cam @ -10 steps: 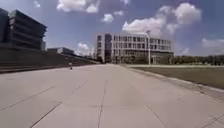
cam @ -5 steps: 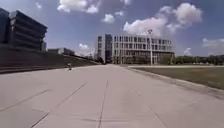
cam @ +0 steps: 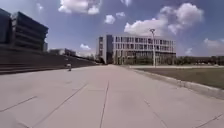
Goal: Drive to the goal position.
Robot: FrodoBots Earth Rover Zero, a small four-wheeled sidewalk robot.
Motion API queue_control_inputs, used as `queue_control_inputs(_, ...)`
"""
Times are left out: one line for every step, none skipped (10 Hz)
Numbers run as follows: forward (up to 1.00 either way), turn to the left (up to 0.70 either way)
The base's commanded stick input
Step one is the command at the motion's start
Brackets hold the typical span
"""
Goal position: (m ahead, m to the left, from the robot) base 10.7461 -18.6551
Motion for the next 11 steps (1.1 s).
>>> queue_control_inputs(0.70, 0.00)
queue_control_inputs(0.70, 0.00)
queue_control_inputs(0.70, 0.00)
queue_control_inputs(0.70, 0.00)
queue_control_inputs(0.70, 0.00)
queue_control_inputs(0.70, 0.00)
queue_control_inputs(0.70, 0.00)
queue_control_inputs(0.70, 0.00)
queue_control_inputs(0.70, 0.00)
queue_control_inputs(0.70, 0.00)
queue_control_inputs(0.70, 0.00)
